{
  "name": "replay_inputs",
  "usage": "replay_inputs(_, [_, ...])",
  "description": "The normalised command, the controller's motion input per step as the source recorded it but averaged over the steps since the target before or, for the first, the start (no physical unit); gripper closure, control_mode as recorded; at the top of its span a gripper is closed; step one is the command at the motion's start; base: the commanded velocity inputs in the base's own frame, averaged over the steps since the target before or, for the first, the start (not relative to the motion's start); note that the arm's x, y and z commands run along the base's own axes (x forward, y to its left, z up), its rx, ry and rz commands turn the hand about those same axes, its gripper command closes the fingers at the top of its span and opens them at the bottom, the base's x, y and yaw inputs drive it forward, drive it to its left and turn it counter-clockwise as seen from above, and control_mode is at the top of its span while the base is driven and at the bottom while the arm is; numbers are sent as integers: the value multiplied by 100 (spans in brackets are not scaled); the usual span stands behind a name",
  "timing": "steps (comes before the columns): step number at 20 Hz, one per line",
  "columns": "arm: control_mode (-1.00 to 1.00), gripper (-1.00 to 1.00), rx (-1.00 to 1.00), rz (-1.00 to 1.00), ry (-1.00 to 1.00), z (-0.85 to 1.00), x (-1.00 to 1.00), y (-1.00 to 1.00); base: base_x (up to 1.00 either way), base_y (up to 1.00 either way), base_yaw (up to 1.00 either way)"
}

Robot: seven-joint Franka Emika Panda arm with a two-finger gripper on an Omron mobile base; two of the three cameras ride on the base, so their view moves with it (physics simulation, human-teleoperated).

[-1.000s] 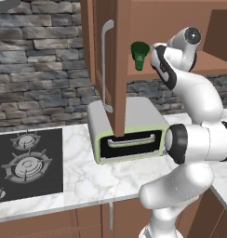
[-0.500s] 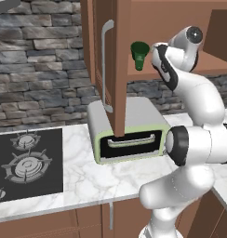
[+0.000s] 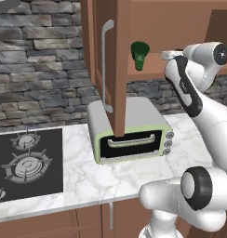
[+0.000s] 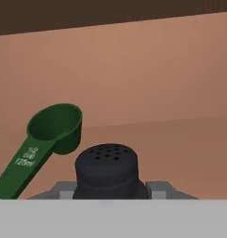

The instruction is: The dining table condiment station is running low on shaker. Refill the condiment station by opening the cabinet and taking the shaker from the cabinet and placing it on the dining table.

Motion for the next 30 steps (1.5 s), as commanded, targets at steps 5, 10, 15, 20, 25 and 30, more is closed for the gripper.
replay_inputs(5, [-100, 100, 0, 23, -4, 0, -100, 12, 0, 0, 0])
replay_inputs(10, [-100, 100, 0, 23, 0, 0, -100, 27, 0, 0, 0])
replay_inputs(15, [-100, 100, -4, 19, 0, -3, -100, 6, 0, 0, 0])
replay_inputs(20, [-100, 100, -13, 4, 2, -21, -92, 7, 0, 0, 0])
replay_inputs(25, [-100, 100, -9, 0, 4, -9, -27, 16, 0, 0, 0])
replay_inputs(30, [100, 100, -1, 0, 0, 0, 0, 2, 0, 0, 0])
